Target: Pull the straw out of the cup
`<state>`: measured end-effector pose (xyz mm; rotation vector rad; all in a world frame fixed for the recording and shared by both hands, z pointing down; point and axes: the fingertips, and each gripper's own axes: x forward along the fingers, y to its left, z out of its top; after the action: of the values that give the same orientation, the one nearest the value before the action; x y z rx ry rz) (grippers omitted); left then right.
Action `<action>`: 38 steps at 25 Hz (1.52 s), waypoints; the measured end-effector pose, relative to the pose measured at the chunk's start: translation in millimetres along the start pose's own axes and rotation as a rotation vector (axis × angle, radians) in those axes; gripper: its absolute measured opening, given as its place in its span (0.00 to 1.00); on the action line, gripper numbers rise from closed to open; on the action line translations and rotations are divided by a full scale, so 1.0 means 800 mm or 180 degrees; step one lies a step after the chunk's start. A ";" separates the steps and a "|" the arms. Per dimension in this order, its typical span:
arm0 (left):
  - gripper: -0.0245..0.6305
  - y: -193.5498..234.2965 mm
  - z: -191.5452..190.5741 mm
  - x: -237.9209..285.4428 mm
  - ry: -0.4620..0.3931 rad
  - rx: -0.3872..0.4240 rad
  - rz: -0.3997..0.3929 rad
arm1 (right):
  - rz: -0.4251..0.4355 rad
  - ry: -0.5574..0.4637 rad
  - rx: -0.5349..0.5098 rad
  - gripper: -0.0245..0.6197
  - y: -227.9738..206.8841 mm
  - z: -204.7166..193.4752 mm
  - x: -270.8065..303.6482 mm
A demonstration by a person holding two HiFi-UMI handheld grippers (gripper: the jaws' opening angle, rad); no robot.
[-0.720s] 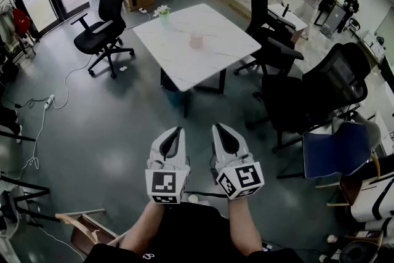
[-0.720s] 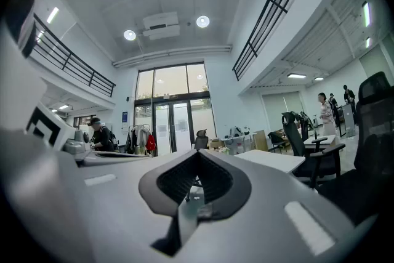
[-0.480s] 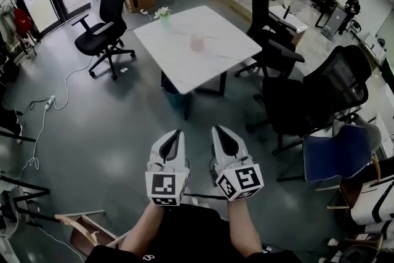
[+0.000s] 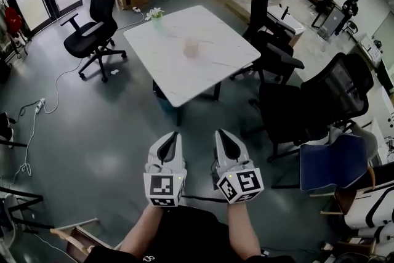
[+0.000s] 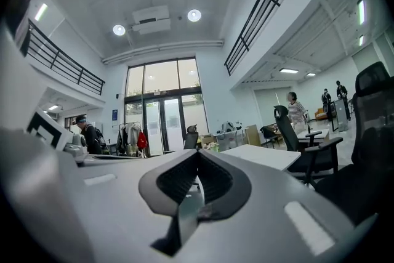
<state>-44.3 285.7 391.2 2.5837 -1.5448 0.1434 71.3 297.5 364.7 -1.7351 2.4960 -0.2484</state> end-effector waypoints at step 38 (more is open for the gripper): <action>0.04 0.240 0.027 0.558 0.0626 0.0212 -0.0162 | 0.0008 0.0508 0.0350 0.05 -0.251 -0.020 0.567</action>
<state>-2.2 -195.9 447.4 2.5658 -1.4274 0.4367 94.9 -194.4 425.5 -1.7327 2.5370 -0.5334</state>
